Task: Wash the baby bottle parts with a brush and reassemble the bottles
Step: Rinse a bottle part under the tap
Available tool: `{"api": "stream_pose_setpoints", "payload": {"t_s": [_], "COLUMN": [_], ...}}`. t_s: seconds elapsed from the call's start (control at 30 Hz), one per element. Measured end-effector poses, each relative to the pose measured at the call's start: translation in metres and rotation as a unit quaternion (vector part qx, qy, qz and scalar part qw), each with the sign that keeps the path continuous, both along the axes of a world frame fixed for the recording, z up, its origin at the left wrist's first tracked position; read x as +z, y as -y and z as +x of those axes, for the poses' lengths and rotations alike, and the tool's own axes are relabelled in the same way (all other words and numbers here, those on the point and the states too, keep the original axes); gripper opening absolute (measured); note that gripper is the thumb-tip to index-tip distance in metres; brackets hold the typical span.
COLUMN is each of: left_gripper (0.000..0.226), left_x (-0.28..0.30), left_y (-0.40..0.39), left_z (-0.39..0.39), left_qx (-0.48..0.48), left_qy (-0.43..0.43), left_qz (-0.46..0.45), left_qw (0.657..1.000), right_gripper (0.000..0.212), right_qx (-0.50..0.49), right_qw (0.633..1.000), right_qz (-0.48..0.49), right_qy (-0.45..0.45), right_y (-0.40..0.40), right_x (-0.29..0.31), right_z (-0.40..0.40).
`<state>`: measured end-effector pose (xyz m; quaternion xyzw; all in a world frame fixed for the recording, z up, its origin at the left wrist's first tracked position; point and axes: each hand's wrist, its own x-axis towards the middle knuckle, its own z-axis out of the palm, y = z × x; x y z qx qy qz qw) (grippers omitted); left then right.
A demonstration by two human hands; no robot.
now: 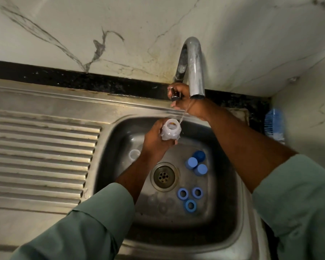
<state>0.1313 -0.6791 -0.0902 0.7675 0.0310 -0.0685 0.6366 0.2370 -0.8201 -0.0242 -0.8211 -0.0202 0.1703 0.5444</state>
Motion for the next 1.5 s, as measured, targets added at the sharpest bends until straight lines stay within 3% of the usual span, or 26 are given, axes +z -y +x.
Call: {"api": "stream_pose_setpoints", "payload": {"t_s": [0.2, 0.3, 0.47, 0.57, 0.63, 0.7, 0.8, 1.0, 1.1, 1.2, 1.27, 1.37, 1.47, 1.5], "left_gripper": [0.062, 0.06, 0.069, 0.07, 0.07, 0.07, 0.064, 0.044, 0.044, 0.044, 0.045, 0.051, 0.06, 0.067], "left_x": [0.001, 0.002, 0.018, 0.035, 0.046, 0.055, 0.069, 0.102, 0.119, 0.131, 0.136, 0.142, 0.127, 0.12], "left_y": [0.006, 0.007, -0.003, -0.012, -0.013, -0.011, 0.004, 0.05, 0.075, 0.091, 0.104, 0.119, 0.123, 0.118], "left_z": [-0.002, -0.002, 0.001, -0.01, -0.018, -0.028, -0.048, -0.077, -0.085, -0.091, -0.094, -0.099, -0.117, -0.122], "left_qx": [0.011, 0.001, -0.063, -0.122, -0.152, -0.24, -0.317, -0.382, -0.393, -0.397, -0.396, -0.362, -0.368, -0.362], "left_qy": [0.018, 0.04, 0.076, 0.139, 0.173, 0.179, 0.237, 0.353, 0.382, 0.401, 0.387, 0.281, 0.219, 0.177], "left_qz": [-0.034, -0.002, 0.171, 0.329, 0.471, 0.61, 0.707, 0.769, 0.77, 0.764, 0.757, 0.722, 0.669, 0.644], "left_qw": [0.999, 0.999, 0.98, 0.926, 0.852, 0.734, 0.586, 0.371, 0.326, 0.314, 0.347, 0.518, 0.607, 0.651], "right_gripper": [0.044, 0.042, 0.02, 0.019, 0.019, 0.014, 0.01, 0.011, 0.016, 0.02, 0.021, 0.024, 0.025, 0.025], "right_qx": [-0.062, -0.07, -0.204, -0.275, -0.276, -0.238, -0.181, -0.179, -0.187, -0.207, -0.218, -0.233, -0.223, -0.219], "right_qw": [0.989, 0.975, 0.953, 0.952, 0.957, 0.971, 0.97, 0.934, 0.919, 0.893, 0.874, 0.848, 0.824, 0.824], "right_qz": [0.129, 0.191, 0.211, 0.125, 0.072, -0.017, -0.164, -0.309, -0.348, -0.399, -0.433, -0.476, -0.518, -0.519], "right_qy": [-0.046, -0.087, -0.075, -0.056, -0.046, -0.029, -0.01, 0.002, 0.006, 0.025, 0.022, -0.012, -0.048, -0.062], "right_y": [0.006, 0.008, 0.002, 0.018, 0.032, 0.044, 0.062, 0.095, 0.116, 0.141, 0.156, 0.173, 0.176, 0.175], "right_x": [-0.017, -0.011, 0.004, 0.0, 0.0, -0.002, -0.006, 0.003, 0.007, 0.013, 0.016, 0.014, 0.009, 0.007], "right_z": [-0.011, -0.015, -0.034, -0.063, -0.091, -0.119, -0.155, -0.207, -0.228, -0.251, -0.271, -0.293, -0.31, -0.313]}}
